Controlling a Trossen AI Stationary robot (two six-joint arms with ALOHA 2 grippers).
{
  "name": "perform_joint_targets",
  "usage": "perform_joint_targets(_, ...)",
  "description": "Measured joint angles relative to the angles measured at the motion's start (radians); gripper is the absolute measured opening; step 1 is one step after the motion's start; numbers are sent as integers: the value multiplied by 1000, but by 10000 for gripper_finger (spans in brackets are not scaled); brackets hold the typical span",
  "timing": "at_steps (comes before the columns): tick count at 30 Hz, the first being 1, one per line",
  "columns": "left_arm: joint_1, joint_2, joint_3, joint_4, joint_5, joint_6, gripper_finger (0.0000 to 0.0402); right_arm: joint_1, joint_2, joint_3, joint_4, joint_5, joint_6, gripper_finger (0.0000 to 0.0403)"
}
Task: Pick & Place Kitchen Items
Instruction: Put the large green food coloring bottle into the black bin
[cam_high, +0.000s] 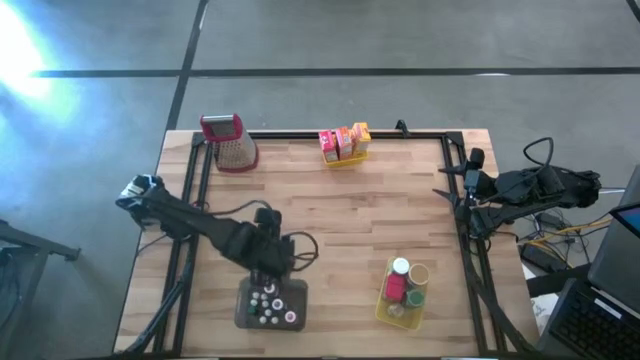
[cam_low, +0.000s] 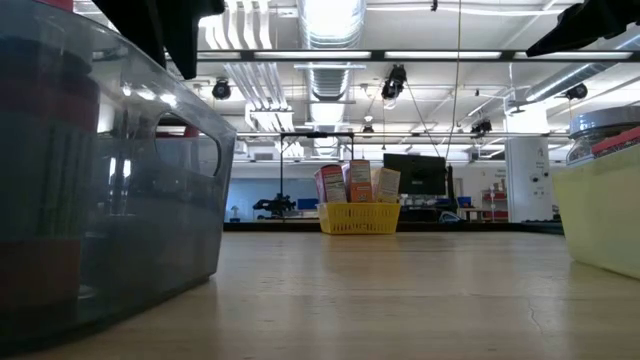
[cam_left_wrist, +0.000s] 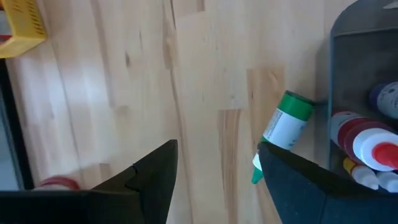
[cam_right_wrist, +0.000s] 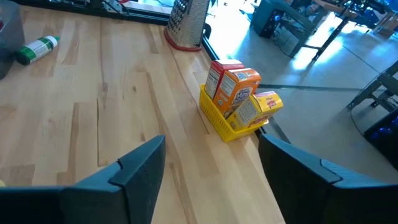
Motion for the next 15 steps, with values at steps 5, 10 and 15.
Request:
perform_joint_targets(5,37,-79,-122,116,39,92,232,0,0,0,0,0,0,238)
perform_joint_targets(10,77,-220,-323,308,134,162,232,0,0,0,0,0,-1,227)
perform_joint_targets(15,103,-387,-511,459,228,208,232,0,0,0,0,0,0,220)
